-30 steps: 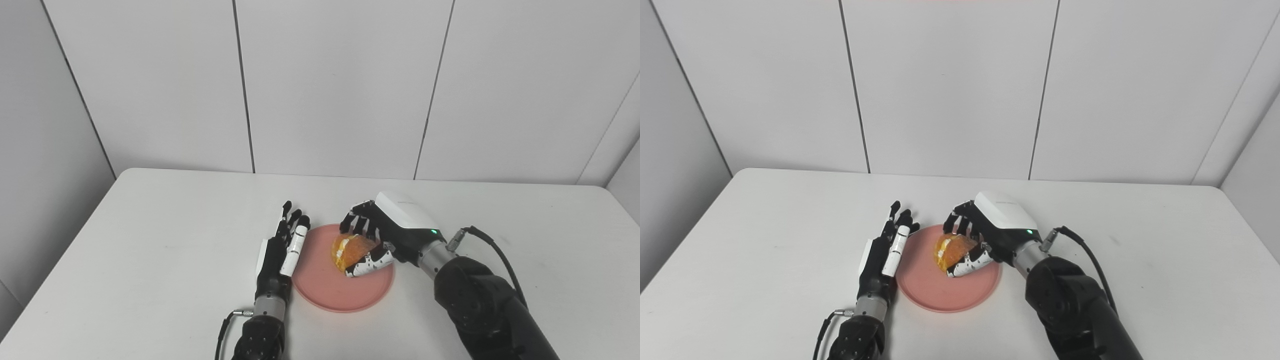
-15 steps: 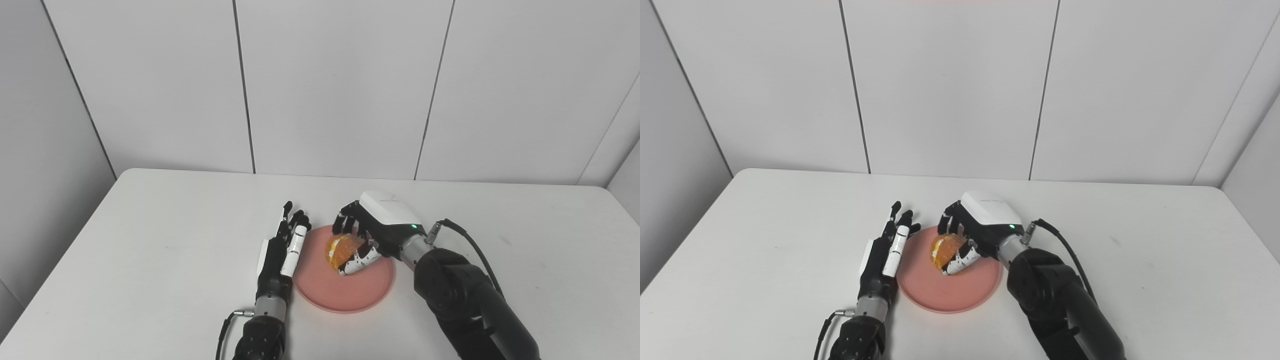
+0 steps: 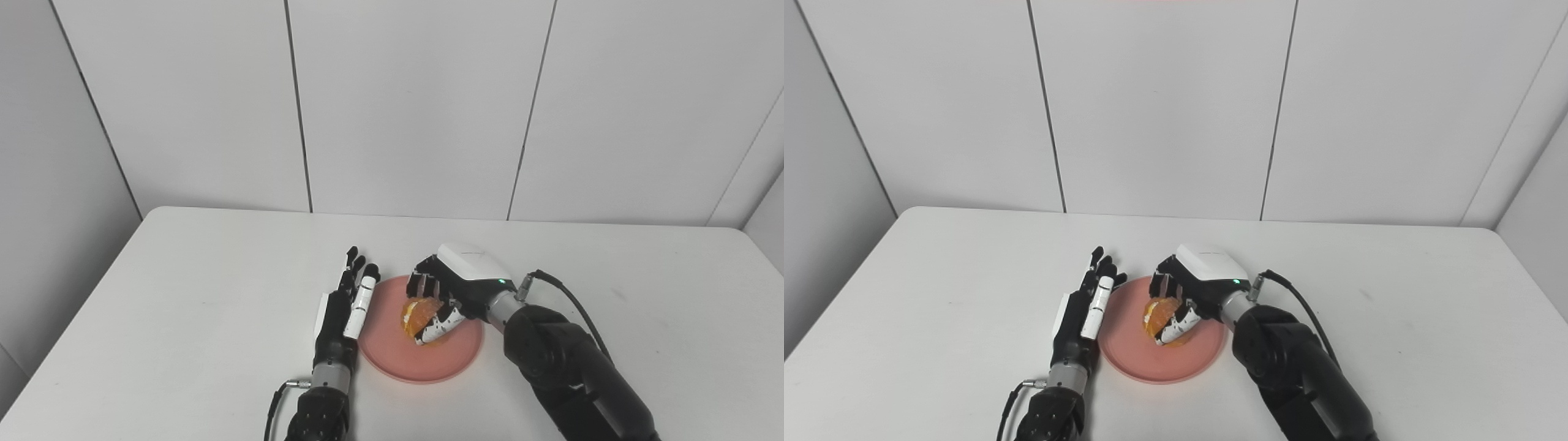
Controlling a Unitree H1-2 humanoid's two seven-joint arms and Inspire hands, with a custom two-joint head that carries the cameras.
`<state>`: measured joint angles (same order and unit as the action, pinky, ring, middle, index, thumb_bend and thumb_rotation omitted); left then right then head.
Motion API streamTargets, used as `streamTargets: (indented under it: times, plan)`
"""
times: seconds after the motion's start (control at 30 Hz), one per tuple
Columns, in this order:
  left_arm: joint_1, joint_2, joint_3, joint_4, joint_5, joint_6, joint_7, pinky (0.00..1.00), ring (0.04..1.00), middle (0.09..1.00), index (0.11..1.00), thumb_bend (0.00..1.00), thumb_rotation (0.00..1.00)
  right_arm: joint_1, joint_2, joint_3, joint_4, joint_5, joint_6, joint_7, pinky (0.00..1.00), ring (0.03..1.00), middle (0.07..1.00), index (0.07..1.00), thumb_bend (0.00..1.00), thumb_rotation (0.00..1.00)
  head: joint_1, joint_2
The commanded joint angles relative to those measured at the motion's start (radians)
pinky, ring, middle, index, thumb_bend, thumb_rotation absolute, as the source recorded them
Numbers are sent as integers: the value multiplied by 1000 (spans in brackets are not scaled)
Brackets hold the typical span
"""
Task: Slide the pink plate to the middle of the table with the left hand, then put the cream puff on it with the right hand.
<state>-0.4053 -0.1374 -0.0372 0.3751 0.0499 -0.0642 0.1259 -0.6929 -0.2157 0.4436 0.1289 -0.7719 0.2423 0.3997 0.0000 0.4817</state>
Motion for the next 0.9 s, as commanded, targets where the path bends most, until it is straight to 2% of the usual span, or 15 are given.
streamTargets:
  times: [0.0, 0.1, 0.2, 0.23, 0.27, 0.3, 0.37, 0.4, 0.43, 0.47, 0.5, 0.63, 0.87]
  plan:
    - [27, -28, -16, 40, -7, 72, -19, 875, 862, 966, 1000, 663, 890, -63, -1, 3, -16, -8, -24, -7, 267, 346, 412, 510, 525, 0, 0, 2]
    - [30, -29, -15, 38, -7, 74, -18, 873, 857, 950, 1000, 660, 888, -65, -4, 11, -14, -12, -23, -4, 266, 346, 411, 510, 525, 0, 0, 6]
    - [34, -30, -16, 33, -7, 79, -17, 881, 857, 972, 1000, 661, 885, -64, -6, 18, -19, -15, -12, 4, 270, 351, 415, 508, 527, 0, 0, 11]
    - [34, -29, -16, 33, -7, 78, -18, 883, 858, 975, 1000, 663, 884, -63, -6, 19, -23, -16, -6, 9, 314, 396, 446, 500, 529, 0, 0, 11]
    - [34, -29, -15, 34, -8, 78, -19, 883, 861, 970, 1000, 666, 885, -61, -8, 19, -26, -17, -4, 12, 432, 512, 509, 473, 527, 0, 0, 12]
    - [34, -29, -15, 32, -8, 81, -19, 883, 861, 969, 1000, 666, 885, -58, -11, 22, -30, -22, -6, 13, 444, 524, 514, 470, 526, 1, -1, 15]
    - [35, -29, -15, 28, -8, 86, -18, 879, 861, 962, 1000, 663, 889, -57, -26, 42, -41, -57, -6, 23, 556, 621, 648, 489, 525, 118, -3, 17]
    - [35, -29, -15, 27, -7, 86, -17, 880, 863, 959, 1000, 658, 889, -57, -34, 52, -46, -75, -10, 28, 626, 674, 696, 577, 740, 182, -3, 18]
    - [35, -29, -15, 27, -5, 86, -15, 877, 863, 957, 1000, 657, 889, -57, -42, 63, -52, -95, -12, 32, 695, 721, 734, 633, 868, 223, -3, 18]
    - [34, -30, -14, 27, -4, 86, -12, 867, 859, 952, 1000, 654, 889, -57, -49, 70, -56, -110, -15, 35, 813, 796, 791, 687, 947, 268, -3, 21]
    - [34, -30, -14, 28, -3, 86, -10, 858, 856, 947, 1000, 653, 890, -56, -55, 75, -59, -122, -20, 32, 920, 864, 836, 723, 984, 304, -3, 21]
    - [32, -30, -10, 34, -8, 81, -11, 845, 857, 945, 1000, 652, 890, -53, -68, 84, -68, -156, -39, 18, 994, 931, 881, 752, 1000, 365, -5, 26]
    - [34, -30, -9, 25, -14, 87, -19, 849, 871, 951, 1000, 644, 892, -51, -78, 84, -97, -190, -42, 32, 1000, 928, 900, 772, 1000, 411, -9, 32]
